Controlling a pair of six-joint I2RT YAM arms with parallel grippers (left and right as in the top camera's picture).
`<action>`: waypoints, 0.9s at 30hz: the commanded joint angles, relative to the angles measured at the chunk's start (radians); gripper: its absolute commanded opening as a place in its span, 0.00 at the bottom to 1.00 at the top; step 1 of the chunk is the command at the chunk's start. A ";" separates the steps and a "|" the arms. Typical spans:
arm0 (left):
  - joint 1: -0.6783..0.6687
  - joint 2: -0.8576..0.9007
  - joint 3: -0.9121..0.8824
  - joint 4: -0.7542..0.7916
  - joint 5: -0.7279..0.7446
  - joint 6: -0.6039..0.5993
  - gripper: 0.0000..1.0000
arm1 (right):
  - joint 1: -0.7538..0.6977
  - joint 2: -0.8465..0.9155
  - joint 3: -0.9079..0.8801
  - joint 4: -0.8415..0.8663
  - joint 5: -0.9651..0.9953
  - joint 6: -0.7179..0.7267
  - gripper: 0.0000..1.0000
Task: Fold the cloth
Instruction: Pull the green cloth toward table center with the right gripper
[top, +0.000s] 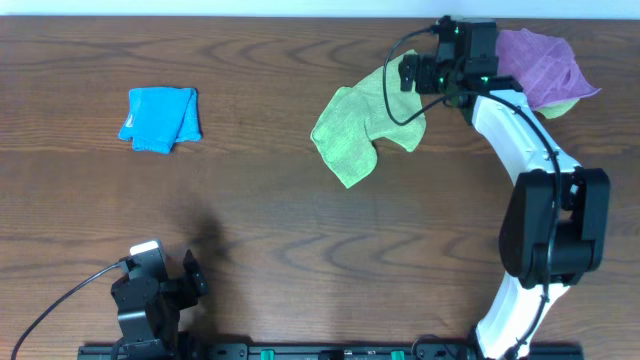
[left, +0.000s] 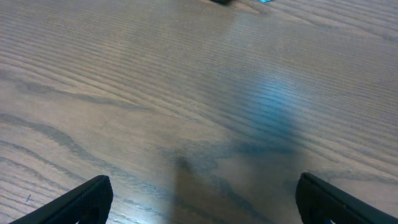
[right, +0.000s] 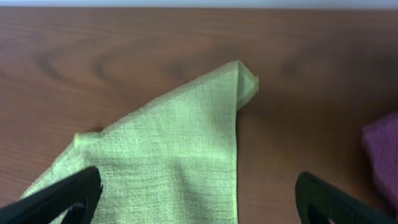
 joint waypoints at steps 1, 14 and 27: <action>-0.004 -0.006 -0.010 -0.068 -0.029 0.004 0.95 | -0.019 -0.030 0.013 -0.087 0.020 0.074 0.99; -0.004 -0.006 -0.010 -0.068 -0.029 0.004 0.95 | -0.031 0.067 -0.015 -0.230 -0.032 0.170 0.76; -0.004 -0.006 -0.010 -0.068 -0.029 0.004 0.95 | -0.040 0.177 -0.015 -0.169 -0.088 0.215 0.41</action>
